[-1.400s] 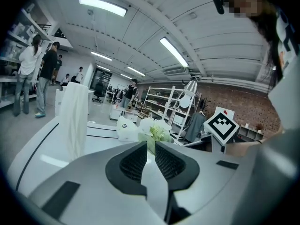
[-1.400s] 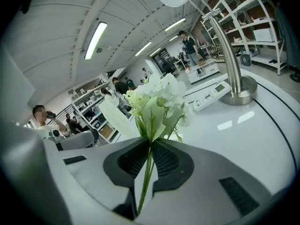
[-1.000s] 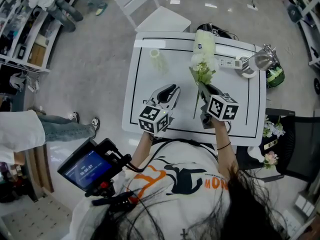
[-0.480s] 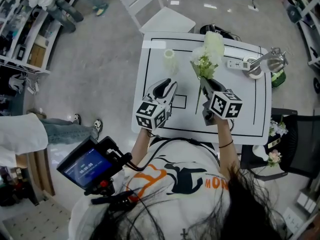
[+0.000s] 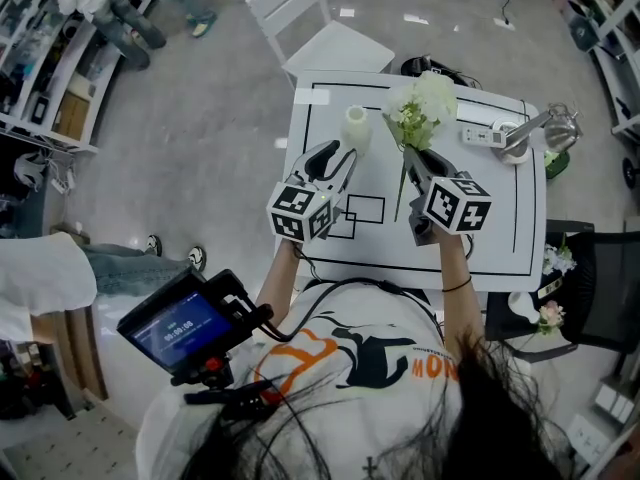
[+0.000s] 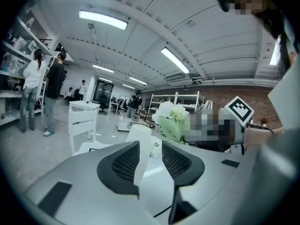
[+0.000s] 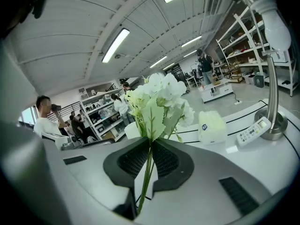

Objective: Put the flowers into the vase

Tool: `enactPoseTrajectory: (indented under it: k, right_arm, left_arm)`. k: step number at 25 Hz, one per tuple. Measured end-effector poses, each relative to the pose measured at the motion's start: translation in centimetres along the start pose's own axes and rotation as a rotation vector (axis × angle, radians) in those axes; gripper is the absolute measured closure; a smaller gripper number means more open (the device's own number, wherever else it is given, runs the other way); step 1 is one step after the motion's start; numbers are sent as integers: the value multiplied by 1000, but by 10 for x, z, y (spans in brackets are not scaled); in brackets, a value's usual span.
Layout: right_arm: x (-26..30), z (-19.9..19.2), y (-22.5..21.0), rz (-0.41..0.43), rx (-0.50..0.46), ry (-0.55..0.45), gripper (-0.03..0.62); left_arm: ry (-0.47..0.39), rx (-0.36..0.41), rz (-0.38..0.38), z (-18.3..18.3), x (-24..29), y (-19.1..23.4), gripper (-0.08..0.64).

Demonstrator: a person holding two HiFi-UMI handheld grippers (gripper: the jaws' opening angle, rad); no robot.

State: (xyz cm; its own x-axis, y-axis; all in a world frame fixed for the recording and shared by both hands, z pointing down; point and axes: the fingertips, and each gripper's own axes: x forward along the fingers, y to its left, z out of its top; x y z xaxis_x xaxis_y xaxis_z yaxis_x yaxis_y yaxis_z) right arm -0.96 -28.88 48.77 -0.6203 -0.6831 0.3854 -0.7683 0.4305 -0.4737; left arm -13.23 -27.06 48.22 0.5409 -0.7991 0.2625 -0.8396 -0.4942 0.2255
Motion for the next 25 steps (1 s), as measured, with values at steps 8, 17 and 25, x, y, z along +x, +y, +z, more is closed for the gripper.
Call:
enactPoseTrajectory:
  k: [8, 17, 25]
  right_arm:
    - [3, 14, -2, -15, -29, -11, 555]
    - [10, 29, -5, -23, -36, -19, 555]
    - [13, 44, 2, -15, -51, -40, 555]
  left_arm:
    - [2, 55, -27, 14, 27, 14, 341]
    - [12, 111, -72, 27, 53, 16, 321]
    - [40, 134, -80, 23, 63, 17, 322]
